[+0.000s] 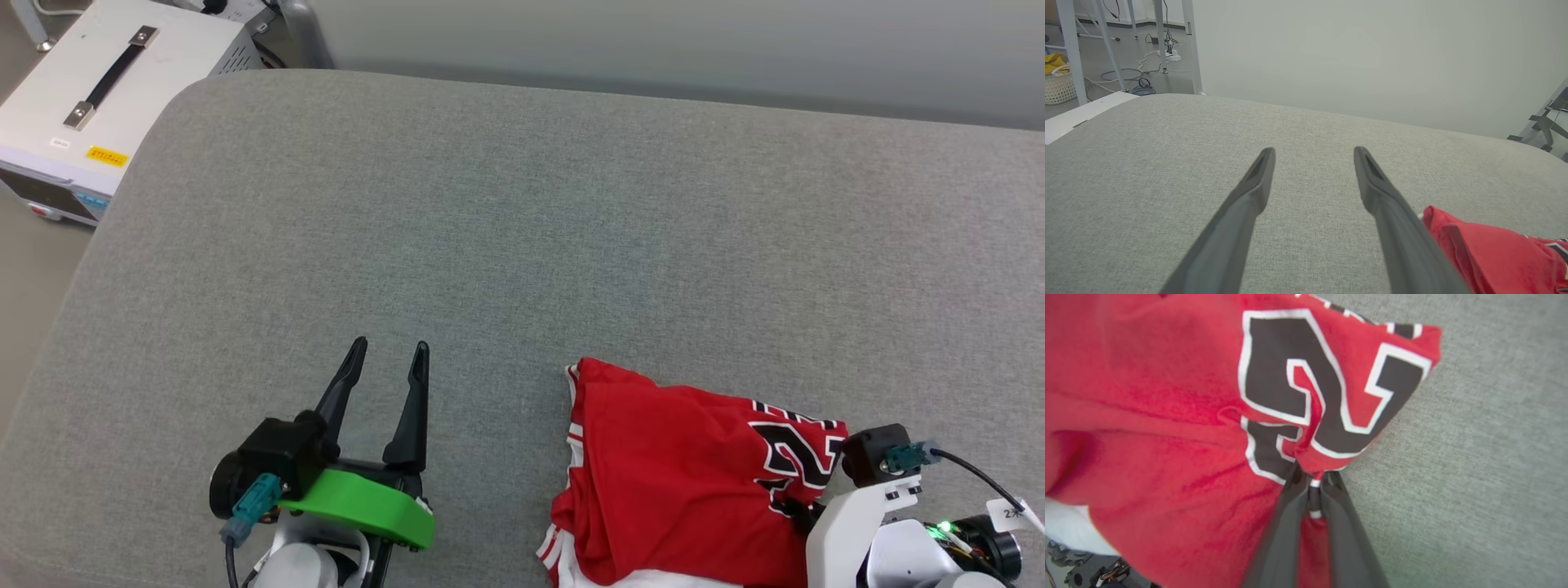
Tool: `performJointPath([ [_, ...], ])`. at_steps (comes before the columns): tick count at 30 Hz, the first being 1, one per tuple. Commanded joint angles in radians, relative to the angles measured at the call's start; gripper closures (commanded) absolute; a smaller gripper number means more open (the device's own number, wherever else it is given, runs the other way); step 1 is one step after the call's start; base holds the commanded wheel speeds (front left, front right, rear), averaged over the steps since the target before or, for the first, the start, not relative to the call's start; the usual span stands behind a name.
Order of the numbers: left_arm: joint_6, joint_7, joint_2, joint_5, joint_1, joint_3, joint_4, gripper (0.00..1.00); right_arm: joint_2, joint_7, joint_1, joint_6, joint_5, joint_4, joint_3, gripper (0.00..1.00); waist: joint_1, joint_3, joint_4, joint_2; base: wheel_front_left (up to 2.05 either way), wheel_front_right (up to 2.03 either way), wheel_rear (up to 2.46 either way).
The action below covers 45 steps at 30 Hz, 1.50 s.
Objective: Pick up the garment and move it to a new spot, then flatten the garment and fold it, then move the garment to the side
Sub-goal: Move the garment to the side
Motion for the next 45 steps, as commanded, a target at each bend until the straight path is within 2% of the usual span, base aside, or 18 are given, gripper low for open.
performJointPath([
  [1, -0.003, -0.006, -0.003, 0.009, -0.017, 0.001, 0.0, 0.0, -0.014, -0.009, -0.013, -0.001, -0.016, 0.019, 0.013, 1.0, 0.0, -0.013, -0.015, 0.0, 0.0, 0.0, 0.0],
  [8, -0.003, -0.006, 0.001, 0.007, -0.004, -0.01, 0.0, 0.0, -0.121, -0.04, -0.068, -0.001, -0.09, -0.06, 0.066, 1.0, 0.0, -0.047, -0.086, 0.0, 0.0, 0.0, 0.0],
  [9, -0.003, -0.006, 0.002, 0.007, 0.001, -0.015, -0.003, 0.0, -0.164, -0.029, -0.084, -0.001, -0.104, -0.088, 0.089, 1.0, 0.0, -0.054, -0.115, 0.0, 0.0, 0.0, 0.0],
  [13, -0.003, -0.006, 0.003, 0.009, 0.006, -0.038, -0.015, 0.0, -0.26, 0.005, -0.124, -0.001, -0.117, -0.147, 0.131, 1.0, 0.0, -0.049, -0.183, 0.0, 0.0, 0.0, 0.0],
  [14, -0.003, -0.006, 0.005, 0.01, 0.003, -0.054, -0.021, 0.0, -0.321, 0.024, -0.15, -0.001, -0.115, -0.171, 0.15, 1.0, 0.0, -0.037, -0.224, 0.0, 0.0, 0.0, 0.0],
  [17, -0.003, -0.006, 0.01, 0.014, -0.004, -0.071, -0.031, 0.0, -0.41, 0.033, -0.197, -0.001, -0.113, -0.188, 0.184, 1.0, 0.0, -0.006, -0.284, 0.0, 0.0, 0.0, 0.0],
  [20, -0.003, -0.006, 0.024, 0.018, -0.024, -0.096, -0.045, 0.0, -0.507, 0.023, -0.25, -0.001, -0.098, -0.175, 0.218, 1.0, 0.0, 0.042, -0.344, 0.0, 0.0, 0.0, 0.0],
  [24, -0.003, -0.006, 0.052, 0.028, -0.054, -0.126, -0.063, 0.0, -0.589, -0.02, -0.318, -0.001, -0.085, -0.116, 0.219, 1.0, 0.0, 0.107, -0.412, 0.0, 0.0, 0.0, 0.0],
  [30, -0.003, -0.001, 0.097, 0.038, -0.11, -0.172, -0.109, 0.0, -0.625, -0.114, -0.381, -0.001, -0.107, 0.028, 0.147, 1.0, 0.0, 0.197, -0.463, 0.0, 0.0, 0.0, 0.0],
  [33, -0.003, 0.015, 0.113, 0.042, -0.138, -0.174, -0.14, 0.0, -0.618, -0.155, -0.406, -0.001, -0.115, 0.099, 0.108, 1.0, 0.0, 0.237, -0.47, 0.0, 0.0, 0.0, 0.0],
  [45, -0.001, 0.1, 0.159, 0.059, -0.224, -0.175, -0.333, 0.0, -0.575, -0.357, -0.523, -0.001, -0.162, 0.419, -0.129, 1.0, 0.0, 0.395, -0.438, 0.0, 0.0, 0.0, 0.0],
])
